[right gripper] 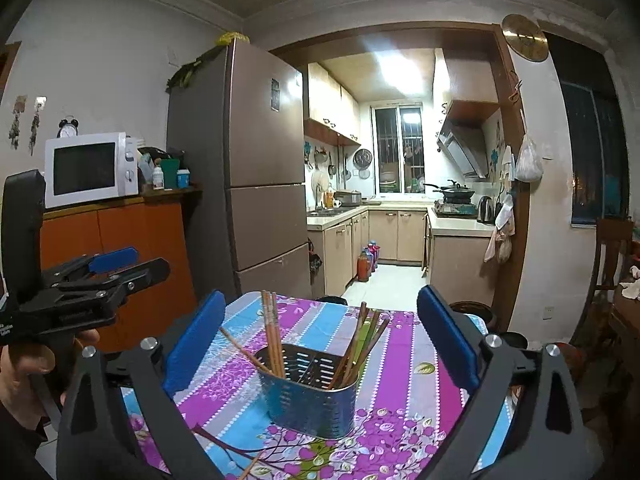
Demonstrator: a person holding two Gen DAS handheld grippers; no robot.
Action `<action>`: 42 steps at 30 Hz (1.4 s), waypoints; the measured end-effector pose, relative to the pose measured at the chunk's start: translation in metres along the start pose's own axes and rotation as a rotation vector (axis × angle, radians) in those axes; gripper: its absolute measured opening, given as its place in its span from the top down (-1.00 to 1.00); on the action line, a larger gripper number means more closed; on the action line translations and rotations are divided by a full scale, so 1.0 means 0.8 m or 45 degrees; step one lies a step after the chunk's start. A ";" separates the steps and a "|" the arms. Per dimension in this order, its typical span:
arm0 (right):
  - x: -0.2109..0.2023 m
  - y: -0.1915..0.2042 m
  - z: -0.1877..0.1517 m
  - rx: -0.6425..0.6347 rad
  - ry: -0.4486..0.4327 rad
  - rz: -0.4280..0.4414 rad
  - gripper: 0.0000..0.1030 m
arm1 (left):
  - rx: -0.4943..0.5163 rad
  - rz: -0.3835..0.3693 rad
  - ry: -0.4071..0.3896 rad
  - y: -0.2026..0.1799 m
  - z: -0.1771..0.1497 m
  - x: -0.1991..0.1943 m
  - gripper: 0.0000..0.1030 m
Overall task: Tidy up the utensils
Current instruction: 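Move both open tools back over the last loose chopsticks on the table, then close the left tool on a wooden chopstick while the right tool grasps another chopstick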
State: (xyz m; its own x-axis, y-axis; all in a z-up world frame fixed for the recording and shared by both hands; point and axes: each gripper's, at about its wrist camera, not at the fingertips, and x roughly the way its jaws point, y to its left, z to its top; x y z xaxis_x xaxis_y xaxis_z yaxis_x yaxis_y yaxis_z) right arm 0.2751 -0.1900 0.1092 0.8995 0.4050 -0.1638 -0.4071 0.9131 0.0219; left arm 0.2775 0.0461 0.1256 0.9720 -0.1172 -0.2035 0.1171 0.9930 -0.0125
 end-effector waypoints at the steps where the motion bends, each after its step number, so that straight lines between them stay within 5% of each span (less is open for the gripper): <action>1: -0.005 0.002 -0.002 -0.001 -0.006 -0.001 -0.83 | -0.002 -0.004 -0.010 -0.002 -0.002 -0.009 -0.70; 21: -0.108 0.044 -0.065 -0.040 -0.077 0.003 -0.84 | -0.006 -0.066 -0.094 -0.025 -0.078 -0.111 -0.72; 30: -0.164 0.045 -0.168 -0.052 0.012 0.037 -0.83 | 0.093 -0.095 -0.091 -0.047 -0.195 -0.159 -0.74; 37: -0.169 0.030 -0.292 -0.013 0.247 0.042 0.11 | 0.048 -0.092 0.080 -0.050 -0.315 -0.151 -0.74; 42: -0.152 0.027 -0.354 -0.016 0.368 0.016 0.38 | 0.057 -0.090 0.169 -0.069 -0.375 -0.142 -0.74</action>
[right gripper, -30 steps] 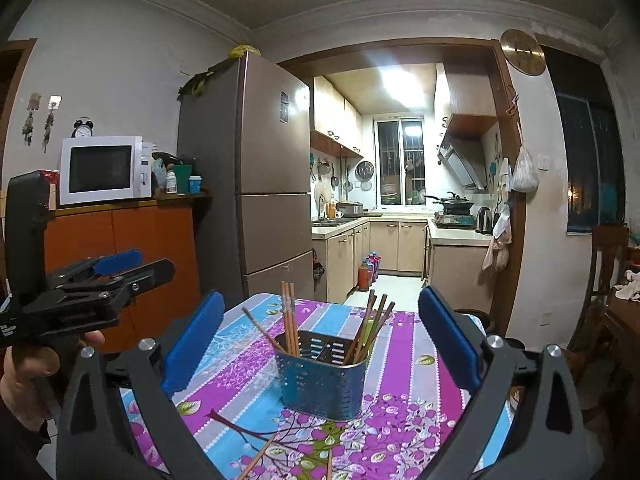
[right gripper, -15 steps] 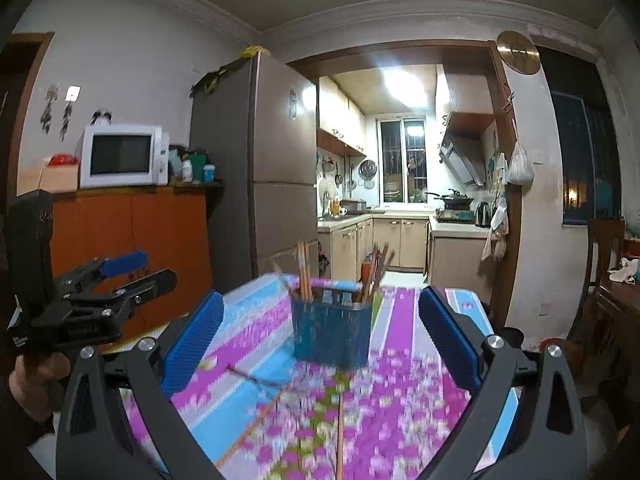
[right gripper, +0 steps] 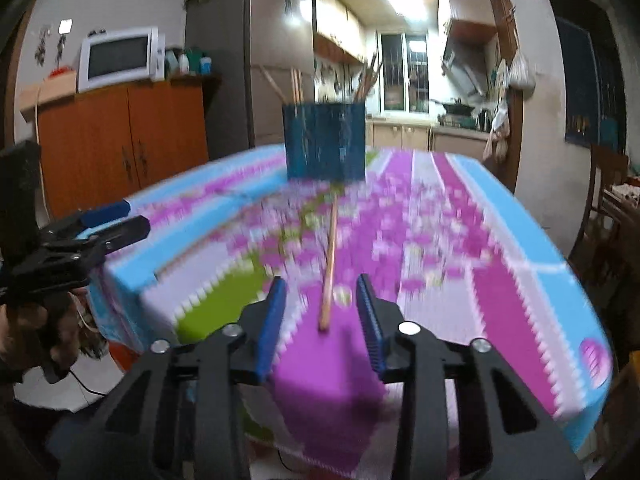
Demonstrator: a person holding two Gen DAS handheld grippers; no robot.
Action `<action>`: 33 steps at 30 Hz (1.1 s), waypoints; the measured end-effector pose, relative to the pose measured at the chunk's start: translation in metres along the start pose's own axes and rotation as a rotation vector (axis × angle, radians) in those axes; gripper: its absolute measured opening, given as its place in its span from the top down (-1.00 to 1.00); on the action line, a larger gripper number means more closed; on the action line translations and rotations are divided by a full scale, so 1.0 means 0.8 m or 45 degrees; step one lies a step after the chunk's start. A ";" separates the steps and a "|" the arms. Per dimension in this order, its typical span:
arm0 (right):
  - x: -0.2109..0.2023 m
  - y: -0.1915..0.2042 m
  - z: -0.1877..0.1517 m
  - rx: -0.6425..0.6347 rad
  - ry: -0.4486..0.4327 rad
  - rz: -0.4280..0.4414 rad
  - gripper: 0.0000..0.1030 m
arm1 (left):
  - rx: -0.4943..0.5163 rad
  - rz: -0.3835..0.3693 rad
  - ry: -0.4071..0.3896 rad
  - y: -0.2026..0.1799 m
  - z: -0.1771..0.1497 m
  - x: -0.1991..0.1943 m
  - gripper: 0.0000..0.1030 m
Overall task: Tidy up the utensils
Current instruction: 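Close the left tool on a wooden chopstick while the right tool grasps another chopstick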
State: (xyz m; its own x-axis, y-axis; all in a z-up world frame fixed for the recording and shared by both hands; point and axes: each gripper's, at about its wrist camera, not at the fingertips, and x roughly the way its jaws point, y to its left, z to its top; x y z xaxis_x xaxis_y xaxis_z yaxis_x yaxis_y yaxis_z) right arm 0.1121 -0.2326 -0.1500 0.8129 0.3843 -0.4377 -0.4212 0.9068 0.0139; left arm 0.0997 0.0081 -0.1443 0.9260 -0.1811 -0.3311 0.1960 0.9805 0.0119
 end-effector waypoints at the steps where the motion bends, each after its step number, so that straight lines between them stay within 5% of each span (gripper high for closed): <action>1: 0.004 0.000 -0.006 0.003 0.010 0.001 0.41 | 0.013 0.002 0.003 -0.005 -0.006 0.001 -0.73; 7: 0.012 -0.001 -0.015 0.017 0.008 -0.008 0.54 | 0.056 -0.007 0.017 -0.026 -0.029 0.011 -0.48; 17: 0.013 0.001 -0.018 0.012 -0.002 -0.009 0.74 | 0.060 -0.041 0.035 -0.029 -0.040 0.023 0.38; 33: 0.012 0.018 -0.019 0.034 -0.004 -0.013 0.79 | 0.039 -0.035 0.020 -0.021 -0.042 0.017 0.49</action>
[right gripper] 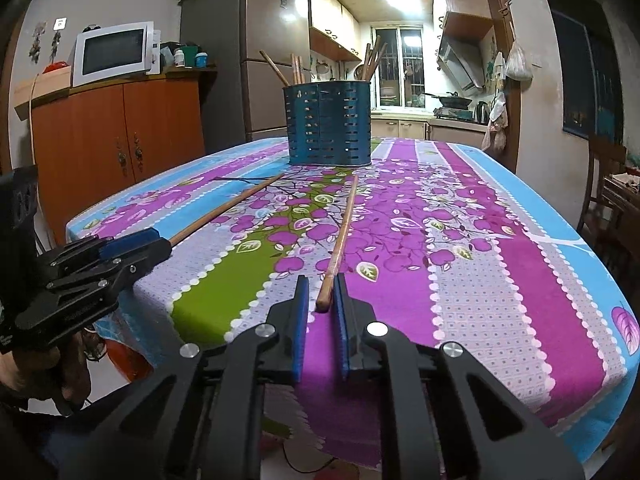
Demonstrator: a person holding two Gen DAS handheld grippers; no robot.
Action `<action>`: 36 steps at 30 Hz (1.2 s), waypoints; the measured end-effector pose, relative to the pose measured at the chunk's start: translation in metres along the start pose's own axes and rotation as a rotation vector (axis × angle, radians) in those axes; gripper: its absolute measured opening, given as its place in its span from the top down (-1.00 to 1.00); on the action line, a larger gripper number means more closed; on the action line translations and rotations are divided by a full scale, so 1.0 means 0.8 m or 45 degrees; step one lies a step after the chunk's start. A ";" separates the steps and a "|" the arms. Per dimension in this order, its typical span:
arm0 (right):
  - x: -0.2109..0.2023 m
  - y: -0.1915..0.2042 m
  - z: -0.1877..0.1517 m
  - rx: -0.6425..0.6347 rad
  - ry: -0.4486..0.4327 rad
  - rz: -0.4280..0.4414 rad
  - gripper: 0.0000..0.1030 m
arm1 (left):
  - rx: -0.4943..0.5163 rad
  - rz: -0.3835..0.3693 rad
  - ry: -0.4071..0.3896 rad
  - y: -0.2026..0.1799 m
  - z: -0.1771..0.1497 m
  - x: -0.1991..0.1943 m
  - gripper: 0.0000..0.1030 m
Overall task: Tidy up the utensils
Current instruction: 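Close the left tool on a wooden chopstick while the right tool grasps another chopstick, then lift both held chopsticks and carry them over the holder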
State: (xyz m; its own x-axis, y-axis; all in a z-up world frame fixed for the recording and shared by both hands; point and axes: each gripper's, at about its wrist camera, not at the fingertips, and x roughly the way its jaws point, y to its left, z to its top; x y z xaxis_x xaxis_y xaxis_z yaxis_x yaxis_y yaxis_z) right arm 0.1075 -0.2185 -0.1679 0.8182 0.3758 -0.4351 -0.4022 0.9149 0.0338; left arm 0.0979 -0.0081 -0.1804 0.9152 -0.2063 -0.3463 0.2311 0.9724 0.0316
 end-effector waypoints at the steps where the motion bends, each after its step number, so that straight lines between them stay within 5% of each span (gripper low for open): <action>1: 0.000 0.000 0.000 0.000 -0.001 -0.003 0.79 | 0.005 -0.002 0.002 -0.003 0.000 0.000 0.51; 6: 0.001 0.004 0.000 -0.013 -0.003 -0.022 0.78 | -0.005 0.025 0.005 -0.002 -0.001 0.001 0.77; 36: -0.015 0.010 0.012 0.005 -0.094 -0.130 0.89 | -0.020 0.072 -0.070 0.000 0.021 -0.020 0.85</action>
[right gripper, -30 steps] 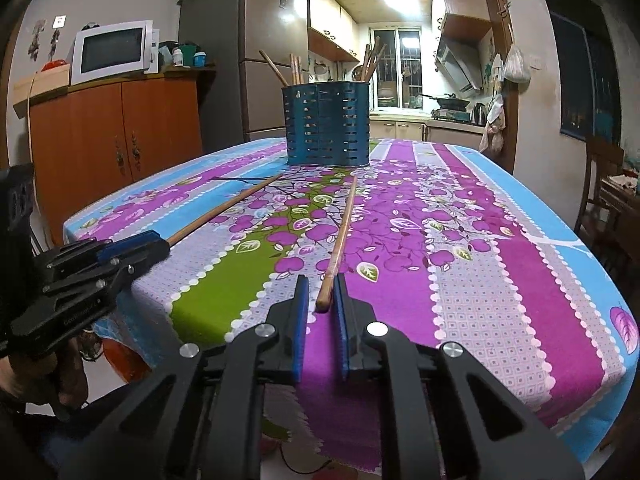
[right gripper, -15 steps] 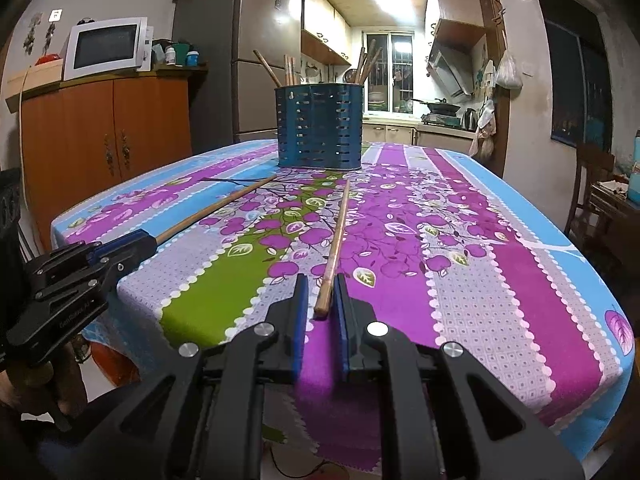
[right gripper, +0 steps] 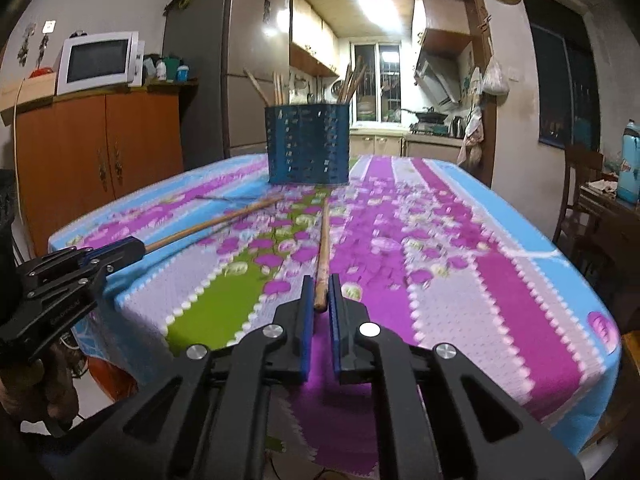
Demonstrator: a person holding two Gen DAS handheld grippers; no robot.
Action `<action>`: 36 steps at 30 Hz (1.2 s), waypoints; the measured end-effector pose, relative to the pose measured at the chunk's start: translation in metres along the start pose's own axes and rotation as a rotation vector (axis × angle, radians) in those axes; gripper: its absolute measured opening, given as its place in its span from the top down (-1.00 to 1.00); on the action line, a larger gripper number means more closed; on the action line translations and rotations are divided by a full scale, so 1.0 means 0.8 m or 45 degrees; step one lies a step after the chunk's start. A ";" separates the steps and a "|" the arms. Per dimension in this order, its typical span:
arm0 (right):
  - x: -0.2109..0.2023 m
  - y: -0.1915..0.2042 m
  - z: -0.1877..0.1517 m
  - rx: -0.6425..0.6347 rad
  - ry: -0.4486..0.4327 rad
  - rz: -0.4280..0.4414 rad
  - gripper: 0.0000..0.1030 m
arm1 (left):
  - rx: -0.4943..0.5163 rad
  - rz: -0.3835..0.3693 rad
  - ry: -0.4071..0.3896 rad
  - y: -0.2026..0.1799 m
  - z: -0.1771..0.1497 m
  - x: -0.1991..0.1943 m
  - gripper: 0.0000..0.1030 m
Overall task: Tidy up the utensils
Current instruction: 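Lift both held chopsticks and carry them over the holder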
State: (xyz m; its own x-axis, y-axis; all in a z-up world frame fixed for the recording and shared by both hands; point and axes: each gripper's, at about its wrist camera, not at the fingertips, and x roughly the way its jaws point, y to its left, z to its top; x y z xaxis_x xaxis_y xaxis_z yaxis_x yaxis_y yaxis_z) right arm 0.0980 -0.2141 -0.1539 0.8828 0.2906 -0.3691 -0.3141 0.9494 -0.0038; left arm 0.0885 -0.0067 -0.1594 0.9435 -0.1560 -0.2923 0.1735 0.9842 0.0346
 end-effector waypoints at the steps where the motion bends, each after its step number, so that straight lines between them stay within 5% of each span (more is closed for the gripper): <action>1: -0.005 0.000 0.006 -0.005 -0.015 0.000 0.89 | 0.008 0.000 -0.018 -0.001 0.005 -0.006 0.85; 17: -0.036 -0.003 0.143 -0.127 -0.217 0.053 0.90 | 0.130 -0.005 -0.326 -0.009 0.132 -0.045 0.85; 27: -0.006 -0.012 0.213 -0.141 -0.173 0.100 0.90 | 0.100 -0.066 -0.247 0.008 0.216 0.002 0.85; 36: 0.011 -0.019 0.255 -0.125 -0.115 0.118 0.90 | 0.081 -0.112 -0.184 0.027 0.250 0.023 0.85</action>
State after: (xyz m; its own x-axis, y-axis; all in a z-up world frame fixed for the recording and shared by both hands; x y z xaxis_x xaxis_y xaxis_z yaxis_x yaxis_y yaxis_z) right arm 0.1819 -0.2019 0.0322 0.8749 0.3898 -0.2873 -0.4242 0.9031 -0.0666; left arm 0.1663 -0.0051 0.0271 0.9539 -0.2562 -0.1563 0.2702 0.9598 0.0764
